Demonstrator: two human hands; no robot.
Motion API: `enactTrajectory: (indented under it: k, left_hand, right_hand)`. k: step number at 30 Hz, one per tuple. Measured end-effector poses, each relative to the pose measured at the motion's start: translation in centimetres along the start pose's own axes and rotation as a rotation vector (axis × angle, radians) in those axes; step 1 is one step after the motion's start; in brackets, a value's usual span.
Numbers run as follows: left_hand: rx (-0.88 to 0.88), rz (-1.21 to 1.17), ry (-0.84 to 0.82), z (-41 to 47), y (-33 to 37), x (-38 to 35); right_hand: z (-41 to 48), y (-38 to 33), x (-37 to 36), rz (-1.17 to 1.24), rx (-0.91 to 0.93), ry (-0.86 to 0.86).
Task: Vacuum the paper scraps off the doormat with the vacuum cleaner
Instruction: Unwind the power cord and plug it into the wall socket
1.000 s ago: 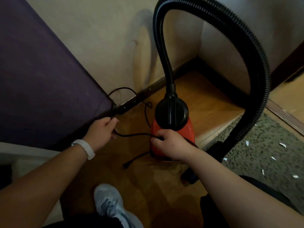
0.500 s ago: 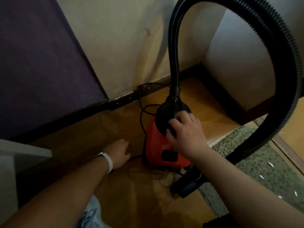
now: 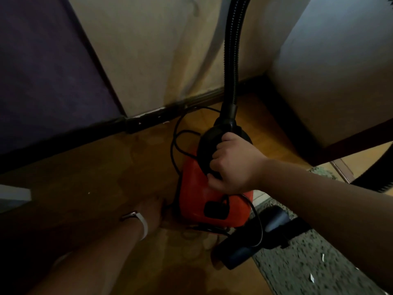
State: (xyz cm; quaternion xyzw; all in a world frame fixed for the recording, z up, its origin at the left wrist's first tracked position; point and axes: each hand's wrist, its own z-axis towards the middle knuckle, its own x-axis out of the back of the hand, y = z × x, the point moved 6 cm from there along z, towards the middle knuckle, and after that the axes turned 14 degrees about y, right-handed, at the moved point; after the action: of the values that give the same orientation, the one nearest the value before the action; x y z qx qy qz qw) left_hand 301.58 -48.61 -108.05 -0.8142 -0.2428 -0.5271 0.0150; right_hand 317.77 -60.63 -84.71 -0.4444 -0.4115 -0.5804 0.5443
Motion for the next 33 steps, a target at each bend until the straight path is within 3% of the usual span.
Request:
enactTrajectory:
  k: [8,13,20,23,26,33]
  left_hand:
    - [0.027,0.059,0.007,-0.7,-1.0,0.2]
    - [0.034,0.023,-0.009,-2.4,-1.4,4.1]
    - [-0.089,0.217,-0.242,-7.3,-5.8,14.4]
    - [-0.021,0.179,-0.115,-8.7,-7.6,21.0]
    - [0.076,-0.057,0.087,-9.8,-7.9,26.0]
    - [0.132,-0.254,0.509,-11.6,-3.9,36.0]
  right_hand:
    - [-0.1,0.4,-0.3,0.016,-0.014,0.063]
    - [-0.9,2.1,1.3,-0.017,-0.092,0.108]
    - [-0.4,4.4,3.3,-0.109,-0.165,0.150]
    - [-0.1,4.8,2.0,-0.146,-0.224,0.113]
    - [-0.1,5.2,0.9,-0.163,-0.279,0.046]
    - [-0.7,4.3,-0.3,-0.167,-0.320,-0.012]
